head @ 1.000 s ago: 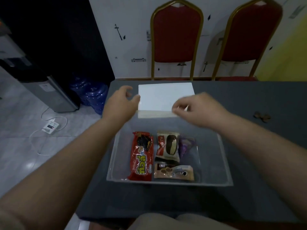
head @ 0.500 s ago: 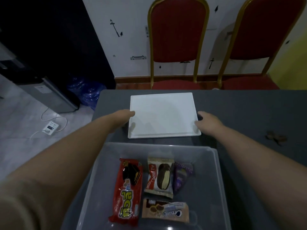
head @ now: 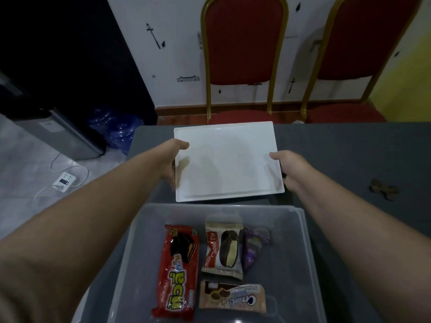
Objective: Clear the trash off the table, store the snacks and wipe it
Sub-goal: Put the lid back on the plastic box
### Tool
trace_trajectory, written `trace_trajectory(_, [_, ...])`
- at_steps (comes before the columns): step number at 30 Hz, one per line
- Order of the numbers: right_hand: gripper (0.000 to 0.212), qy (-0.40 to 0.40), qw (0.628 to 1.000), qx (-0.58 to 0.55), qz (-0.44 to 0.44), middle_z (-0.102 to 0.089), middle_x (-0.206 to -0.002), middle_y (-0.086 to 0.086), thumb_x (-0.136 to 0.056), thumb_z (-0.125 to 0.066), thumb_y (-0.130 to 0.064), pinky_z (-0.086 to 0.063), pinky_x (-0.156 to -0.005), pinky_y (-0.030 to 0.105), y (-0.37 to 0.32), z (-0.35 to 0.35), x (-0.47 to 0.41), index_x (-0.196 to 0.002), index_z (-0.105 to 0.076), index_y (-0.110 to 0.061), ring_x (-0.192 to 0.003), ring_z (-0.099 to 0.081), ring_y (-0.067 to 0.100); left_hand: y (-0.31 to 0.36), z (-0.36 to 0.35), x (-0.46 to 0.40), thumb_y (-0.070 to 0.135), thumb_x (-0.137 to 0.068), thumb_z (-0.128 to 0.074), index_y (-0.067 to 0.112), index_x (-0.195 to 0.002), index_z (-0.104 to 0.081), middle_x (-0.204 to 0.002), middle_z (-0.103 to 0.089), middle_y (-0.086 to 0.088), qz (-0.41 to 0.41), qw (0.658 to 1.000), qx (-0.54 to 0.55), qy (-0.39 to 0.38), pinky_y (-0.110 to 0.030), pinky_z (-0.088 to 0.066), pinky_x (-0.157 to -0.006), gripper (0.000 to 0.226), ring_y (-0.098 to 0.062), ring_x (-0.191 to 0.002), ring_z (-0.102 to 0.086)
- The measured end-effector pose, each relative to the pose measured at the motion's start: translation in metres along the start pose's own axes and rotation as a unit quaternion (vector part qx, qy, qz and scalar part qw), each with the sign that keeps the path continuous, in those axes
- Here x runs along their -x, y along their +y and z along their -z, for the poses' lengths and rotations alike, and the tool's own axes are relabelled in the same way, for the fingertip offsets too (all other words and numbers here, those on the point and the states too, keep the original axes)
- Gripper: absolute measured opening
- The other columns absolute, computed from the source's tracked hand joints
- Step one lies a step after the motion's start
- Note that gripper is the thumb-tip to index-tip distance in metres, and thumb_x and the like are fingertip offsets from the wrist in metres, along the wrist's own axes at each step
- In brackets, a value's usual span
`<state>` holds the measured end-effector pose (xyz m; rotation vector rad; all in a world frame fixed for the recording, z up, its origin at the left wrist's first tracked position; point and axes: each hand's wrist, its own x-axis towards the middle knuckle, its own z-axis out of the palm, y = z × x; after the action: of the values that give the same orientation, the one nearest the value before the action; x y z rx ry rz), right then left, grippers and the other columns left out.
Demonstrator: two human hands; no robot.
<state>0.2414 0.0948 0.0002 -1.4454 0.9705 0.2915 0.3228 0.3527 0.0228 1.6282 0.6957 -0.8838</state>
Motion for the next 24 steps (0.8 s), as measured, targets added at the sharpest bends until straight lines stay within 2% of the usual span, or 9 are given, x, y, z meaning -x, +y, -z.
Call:
trace_trajectory(3, [0.043,0.012,0.999,-0.039,0.025,-0.062,-0.123,0.008,-0.085,-0.056,-0.035,-0.045,-0.098,0.052,-0.019,0.003,0.027,-0.122,-0.058,-0.013,-0.112,-0.058,0.031,0.007,-0.007,0.017,0.039,-0.092,-0.039,0.010,-0.126,-0.051,-0.126,-0.056,-0.015,-0.029,0.997,0.077,0.010,-0.070,-0.028,-0.100,0.046,-0.042,-0.113,-0.053])
trace_trajectory(5, [0.023,0.011,0.995,-0.081,0.052,-0.068,-0.097,0.003,-0.094,-0.049,-0.032,-0.054,-0.077,0.041,-0.034,0.006,0.058,-0.101,-0.064,-0.015,-0.090,-0.064,0.023,0.011,-0.006,0.029,0.030,-0.093,-0.032,0.014,-0.094,-0.065,-0.100,-0.070,-0.011,-0.080,0.985,0.151,-0.010,-0.061,-0.048,-0.084,0.037,-0.035,-0.086,-0.068])
trace_trajectory(7, [0.023,-0.001,0.990,-0.115,0.082,-0.063,-0.081,-0.005,-0.098,-0.045,-0.030,-0.045,-0.063,0.028,-0.041,0.013,0.083,-0.087,-0.062,-0.018,-0.072,-0.057,0.013,0.011,-0.001,0.045,0.022,-0.095,-0.028,0.014,-0.080,-0.063,-0.078,-0.070,-0.006,-0.128,0.969,0.208,-0.029,-0.051,-0.056,-0.065,0.038,-0.028,-0.065,-0.069])
trace_trajectory(9, [0.024,-0.008,0.984,-0.136,0.113,-0.061,-0.090,-0.010,-0.098,-0.044,-0.033,-0.039,-0.075,0.025,-0.042,0.021,0.106,-0.101,-0.063,-0.019,-0.076,-0.053,0.009,0.010,0.005,0.066,0.018,-0.096,-0.031,0.013,-0.095,-0.063,-0.078,-0.068,-0.005,-0.183,0.950,0.246,-0.056,-0.051,-0.058,-0.067,0.033,-0.026,-0.064,-0.068])
trace_trajectory(12, [0.036,-0.018,0.970,-0.198,0.142,-0.060,-0.118,-0.001,-0.100,-0.041,-0.033,-0.036,-0.099,0.027,-0.036,0.030,0.134,-0.121,-0.059,-0.010,-0.106,-0.054,0.014,0.003,0.014,0.107,0.012,-0.096,-0.029,0.010,-0.103,-0.060,-0.085,-0.068,-0.007,-0.245,0.915,0.303,-0.106,-0.037,-0.058,-0.058,0.031,-0.022,-0.070,-0.068])
trace_trajectory(15, [0.019,0.002,0.946,-0.278,0.169,-0.067,-0.089,0.001,-0.096,-0.050,-0.026,-0.047,-0.088,0.026,-0.012,0.037,0.159,-0.091,-0.063,-0.014,-0.086,-0.063,0.012,-0.018,0.019,0.146,0.004,-0.091,-0.032,0.009,-0.078,-0.053,-0.068,-0.059,-0.002,-0.287,0.897,0.322,-0.095,-0.025,-0.052,-0.056,0.025,-0.015,-0.057,-0.058])
trace_trajectory(17, [0.015,0.006,0.923,-0.343,0.172,-0.068,-0.069,-0.002,-0.094,-0.053,-0.019,-0.053,-0.075,0.021,0.009,0.039,0.175,-0.082,-0.061,-0.014,-0.070,-0.065,0.009,-0.040,0.023,0.166,-0.001,-0.086,-0.035,0.007,-0.091,-0.055,-0.074,-0.050,-0.004,-0.273,0.899,0.329,-0.090,-0.024,-0.041,-0.058,0.022,-0.013,-0.053,-0.047])
trace_trajectory(20, [0.014,-0.011,0.918,-0.337,0.209,-0.070,-0.068,-0.005,-0.090,-0.050,-0.002,-0.055,-0.063,0.017,0.039,0.044,0.195,-0.083,-0.060,-0.009,-0.070,-0.066,0.008,-0.075,0.033,0.181,-0.006,-0.078,-0.041,0.013,-0.143,-0.032,-0.112,-0.047,-0.015,-0.263,0.933,0.225,-0.102,-0.025,-0.049,-0.062,0.068,-0.022,-0.078,-0.057])
trace_trajectory(24, [0.023,0.010,0.947,-0.236,0.217,-0.068,-0.103,-0.005,-0.089,-0.049,0.006,-0.056,-0.073,0.029,0.072,0.046,0.219,-0.090,-0.058,-0.015,-0.091,-0.065,0.011,-0.121,0.039,0.198,-0.012,-0.089,-0.039,0.033,-0.136,-0.036,-0.113,-0.054,0.002,-0.287,0.956,0.054,0.002,-0.028,-0.055,-0.052,0.065,-0.024,-0.087,-0.062])
